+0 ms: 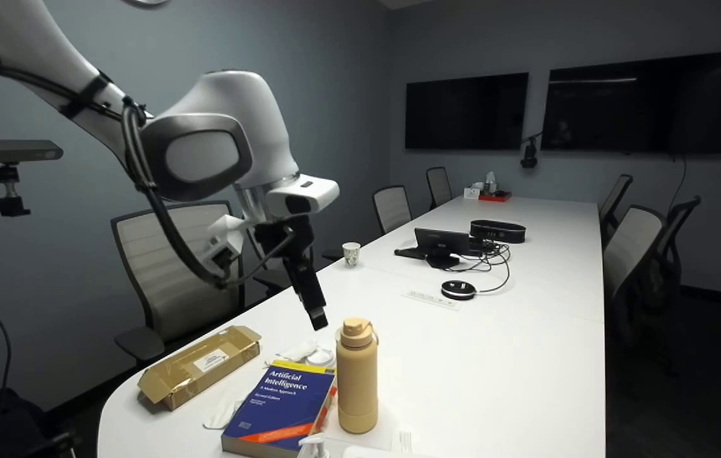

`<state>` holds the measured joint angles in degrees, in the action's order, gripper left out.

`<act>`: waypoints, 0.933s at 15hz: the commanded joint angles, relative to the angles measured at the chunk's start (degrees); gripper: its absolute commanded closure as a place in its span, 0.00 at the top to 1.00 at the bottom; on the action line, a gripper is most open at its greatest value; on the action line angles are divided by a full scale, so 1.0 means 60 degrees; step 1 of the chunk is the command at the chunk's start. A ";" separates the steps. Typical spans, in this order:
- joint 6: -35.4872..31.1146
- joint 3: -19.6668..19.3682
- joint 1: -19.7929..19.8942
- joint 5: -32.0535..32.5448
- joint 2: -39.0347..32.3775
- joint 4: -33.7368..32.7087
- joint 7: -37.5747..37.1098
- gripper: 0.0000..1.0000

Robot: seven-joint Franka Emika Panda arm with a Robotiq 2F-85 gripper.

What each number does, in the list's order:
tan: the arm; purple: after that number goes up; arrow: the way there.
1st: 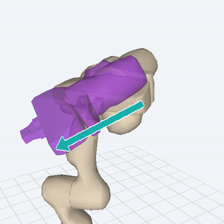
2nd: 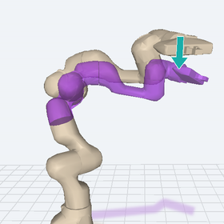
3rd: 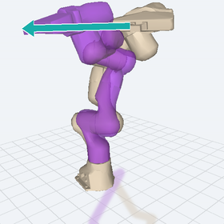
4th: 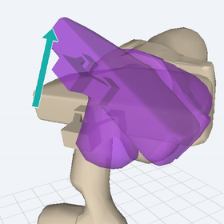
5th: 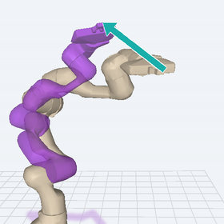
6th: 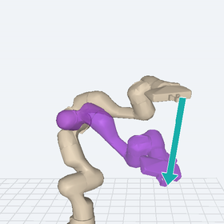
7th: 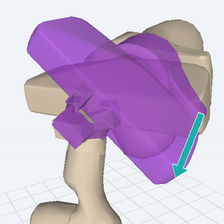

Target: Remove the hand sanitizer from the container and put it on the table

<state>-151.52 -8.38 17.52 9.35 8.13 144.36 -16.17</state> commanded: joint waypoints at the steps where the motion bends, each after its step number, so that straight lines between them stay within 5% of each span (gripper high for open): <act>1: 0.0066 -0.0185 0.0243 0.0751 -0.1584 -0.0758 -0.1950 1.00; 6: 0.0071 -0.0820 -0.0175 -0.0616 -0.3145 -0.1217 -0.2034 1.00; 14: 0.0172 -0.0747 -0.0254 -0.3319 -0.4467 -0.1812 -0.1096 1.00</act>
<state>-151.60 -12.66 16.21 -6.10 -16.93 135.23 -25.10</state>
